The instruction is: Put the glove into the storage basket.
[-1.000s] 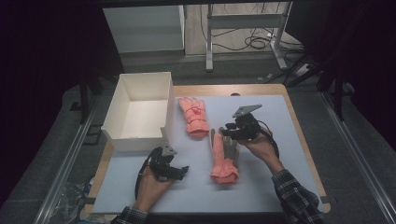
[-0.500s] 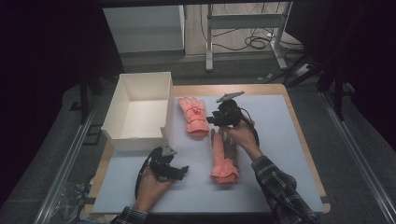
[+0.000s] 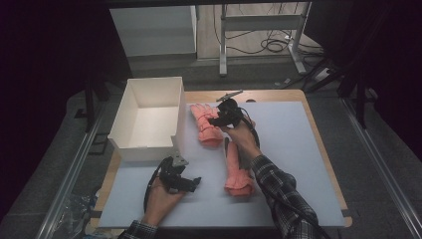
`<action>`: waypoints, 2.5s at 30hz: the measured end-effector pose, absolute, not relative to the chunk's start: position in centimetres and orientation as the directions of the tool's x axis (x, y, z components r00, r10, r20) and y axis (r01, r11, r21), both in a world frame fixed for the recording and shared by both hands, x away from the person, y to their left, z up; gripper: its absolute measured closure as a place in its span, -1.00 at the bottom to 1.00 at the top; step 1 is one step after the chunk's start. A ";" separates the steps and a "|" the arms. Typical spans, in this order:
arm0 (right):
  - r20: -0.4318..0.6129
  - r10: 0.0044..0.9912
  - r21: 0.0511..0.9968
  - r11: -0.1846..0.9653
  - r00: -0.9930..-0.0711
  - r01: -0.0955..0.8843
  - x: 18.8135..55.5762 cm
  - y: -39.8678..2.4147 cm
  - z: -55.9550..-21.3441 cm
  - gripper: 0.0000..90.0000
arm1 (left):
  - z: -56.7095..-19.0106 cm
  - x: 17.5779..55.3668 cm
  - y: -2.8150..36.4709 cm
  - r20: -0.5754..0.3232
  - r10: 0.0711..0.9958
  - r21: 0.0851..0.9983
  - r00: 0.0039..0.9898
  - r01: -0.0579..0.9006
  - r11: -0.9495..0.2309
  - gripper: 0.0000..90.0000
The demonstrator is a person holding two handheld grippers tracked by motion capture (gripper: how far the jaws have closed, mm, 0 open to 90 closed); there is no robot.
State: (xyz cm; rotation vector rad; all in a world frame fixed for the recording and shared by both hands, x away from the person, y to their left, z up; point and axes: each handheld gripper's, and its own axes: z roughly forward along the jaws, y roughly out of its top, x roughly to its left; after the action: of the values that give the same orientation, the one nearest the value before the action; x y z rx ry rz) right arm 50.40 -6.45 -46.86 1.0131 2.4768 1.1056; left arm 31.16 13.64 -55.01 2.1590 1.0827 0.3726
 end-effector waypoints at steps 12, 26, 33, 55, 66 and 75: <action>0.019 0.739 0.666 0.493 -0.674 0.560 53.0 -3.3 -49.2 -0.26 | -55.0 31.2 13.6 -0.046 0.789 0.688 0.613 0.593 -0.420 -0.97; -0.039 0.736 0.594 0.561 -0.676 0.576 52.8 -2.1 -49.8 0.90 | -55.0 31.2 13.6 -0.047 0.789 0.687 0.613 0.593 -0.419 -0.97; -0.010 0.738 0.619 0.534 -0.674 0.576 52.8 -2.7 -48.4 0.94 | -55.0 31.2 13.6 -0.047 0.789 0.687 0.612 0.593 -0.419 -0.97; 0.110 0.715 0.715 0.426 -0.691 0.554 49.6 -4.7 -41.3 0.93 | -55.0 31.2 13.6 -0.044 0.790 0.689 0.612 0.592 -0.419 -0.97; 0.094 0.695 0.718 0.448 -0.713 0.532 45.2 -6.7 -38.3 0.93 | -55.0 31.2 13.7 -0.044 0.789 0.688 0.612 0.591 -0.420 -0.97; 0.089 0.700 0.704 0.458 -0.708 0.542 41.2 -10.0 -38.2 0.93 | -55.0 31.2 13.6 -0.045 0.790 0.688 0.612 0.592 -0.420 -0.97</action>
State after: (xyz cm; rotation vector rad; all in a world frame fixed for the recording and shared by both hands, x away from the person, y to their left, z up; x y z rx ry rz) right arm 41.17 -10.01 -38.18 1.0794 2.4939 1.0872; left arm 31.17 13.64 -55.01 2.1585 1.0825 0.3758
